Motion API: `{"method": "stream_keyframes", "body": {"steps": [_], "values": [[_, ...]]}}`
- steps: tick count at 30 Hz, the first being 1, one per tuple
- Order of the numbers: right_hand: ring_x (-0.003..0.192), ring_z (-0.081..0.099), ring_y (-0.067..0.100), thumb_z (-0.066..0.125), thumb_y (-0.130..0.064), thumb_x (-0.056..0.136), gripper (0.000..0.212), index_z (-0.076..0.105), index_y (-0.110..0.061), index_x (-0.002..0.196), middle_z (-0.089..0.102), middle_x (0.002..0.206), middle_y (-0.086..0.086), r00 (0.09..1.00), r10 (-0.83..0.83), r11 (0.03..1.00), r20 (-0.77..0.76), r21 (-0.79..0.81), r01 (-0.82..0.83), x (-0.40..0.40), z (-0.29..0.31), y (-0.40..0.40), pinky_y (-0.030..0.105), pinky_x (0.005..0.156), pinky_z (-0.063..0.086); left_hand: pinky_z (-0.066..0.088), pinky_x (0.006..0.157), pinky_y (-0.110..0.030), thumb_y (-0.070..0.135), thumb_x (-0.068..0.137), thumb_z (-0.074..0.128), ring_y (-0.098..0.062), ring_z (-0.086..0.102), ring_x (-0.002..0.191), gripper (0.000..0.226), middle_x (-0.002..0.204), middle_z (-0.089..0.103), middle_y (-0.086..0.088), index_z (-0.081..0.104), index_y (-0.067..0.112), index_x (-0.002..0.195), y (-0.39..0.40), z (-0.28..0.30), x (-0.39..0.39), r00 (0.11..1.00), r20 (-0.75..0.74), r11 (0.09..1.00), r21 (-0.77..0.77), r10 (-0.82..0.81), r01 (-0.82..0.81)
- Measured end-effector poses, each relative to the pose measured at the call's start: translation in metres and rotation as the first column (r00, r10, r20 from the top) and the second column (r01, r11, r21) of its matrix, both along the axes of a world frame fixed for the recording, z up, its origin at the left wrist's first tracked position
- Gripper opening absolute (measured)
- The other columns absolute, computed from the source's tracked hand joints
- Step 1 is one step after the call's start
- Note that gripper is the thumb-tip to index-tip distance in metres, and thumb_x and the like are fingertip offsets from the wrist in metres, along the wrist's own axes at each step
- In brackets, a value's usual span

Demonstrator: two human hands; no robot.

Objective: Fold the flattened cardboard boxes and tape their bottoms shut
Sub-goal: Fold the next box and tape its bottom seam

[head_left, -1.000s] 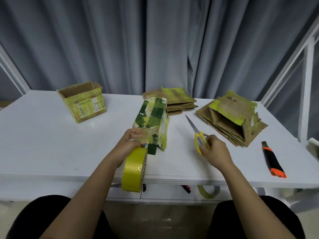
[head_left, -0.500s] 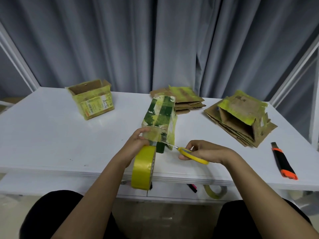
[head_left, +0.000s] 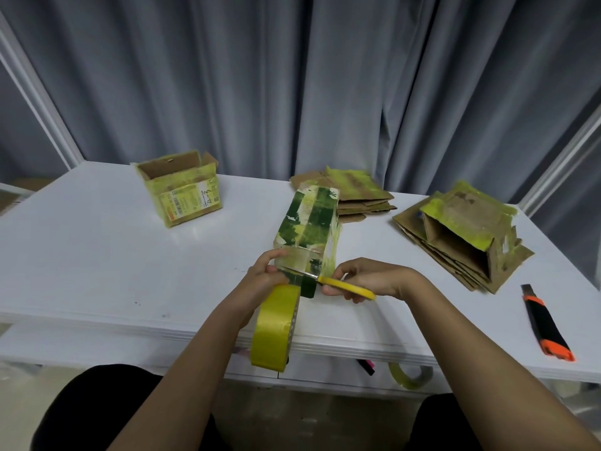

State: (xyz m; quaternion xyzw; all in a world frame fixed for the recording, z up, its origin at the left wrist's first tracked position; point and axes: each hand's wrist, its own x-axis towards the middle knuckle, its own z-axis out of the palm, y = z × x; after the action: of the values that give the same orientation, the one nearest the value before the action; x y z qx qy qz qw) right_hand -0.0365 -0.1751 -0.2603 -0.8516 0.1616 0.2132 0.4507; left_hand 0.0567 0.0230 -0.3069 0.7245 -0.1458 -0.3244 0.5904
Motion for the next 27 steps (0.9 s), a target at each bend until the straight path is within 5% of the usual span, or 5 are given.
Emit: {"method": "stream_keyframes", "body": {"steps": [8, 14, 18, 27], "values": [[0.053, 0.052, 0.008, 0.079, -0.034, 0.075, 0.033, 0.067, -0.008, 0.091, 0.059, 0.057, -0.003, 0.998, 0.039, 0.998, 0.054, 0.051, -0.042, 0.005, -0.003, -0.01, 0.023, 0.057, 0.046, 0.048, 0.092, -0.045, 0.001, 0.09, 0.052, -0.024, 0.06, 0.093, 0.039, 0.101, 0.062, -0.006, 0.05, 0.032, 0.113, -0.001, 0.002, 0.001, 1.0, -0.004, 1.0, -0.017, -0.005, 0.005], [0.058, 0.055, 0.012, 0.083, -0.035, 0.071, 0.04, 0.067, -0.005, 0.091, 0.064, 0.069, 0.006, 0.993, 0.079, 0.997, 0.083, -0.02, -0.078, 0.007, -0.006, -0.012, 0.027, 0.061, 0.047, 0.042, 0.102, -0.051, 0.001, 0.088, 0.053, -0.031, 0.058, 0.106, 0.044, 0.104, 0.062, -0.011, 0.049, 0.032, 0.118, -0.002, 0.001, 0.003, 1.0, -0.01, 1.0, -0.003, -0.008, 0.007], [0.06, 0.055, 0.012, 0.084, -0.046, 0.065, 0.04, 0.067, -0.014, 0.082, 0.062, 0.067, 0.002, 0.993, 0.046, 0.994, 0.108, -0.106, -0.035, 0.008, -0.011, -0.01, 0.026, 0.061, 0.047, 0.04, 0.104, -0.054, 0.018, 0.07, 0.061, -0.032, 0.056, 0.109, 0.053, 0.109, 0.059, -0.016, 0.049, 0.038, 0.117, 0.0, 0.007, -0.001, 1.0, -0.02, 1.0, 0.01, -0.008, 0.008], [0.062, 0.058, 0.014, 0.084, -0.049, 0.064, 0.048, 0.069, -0.009, 0.086, 0.063, 0.067, 0.001, 0.995, -0.013, 0.984, 0.095, -0.173, 0.029, -0.005, -0.005, -0.015, 0.028, 0.063, 0.05, 0.046, 0.1, -0.048, 0.019, 0.079, 0.064, -0.026, 0.055, 0.108, 0.046, 0.114, 0.054, -0.007, 0.046, 0.046, 0.112, 0.0, 0.007, -0.001, 1.0, 0.023, 1.0, 0.021, -0.021, 0.02]]}}
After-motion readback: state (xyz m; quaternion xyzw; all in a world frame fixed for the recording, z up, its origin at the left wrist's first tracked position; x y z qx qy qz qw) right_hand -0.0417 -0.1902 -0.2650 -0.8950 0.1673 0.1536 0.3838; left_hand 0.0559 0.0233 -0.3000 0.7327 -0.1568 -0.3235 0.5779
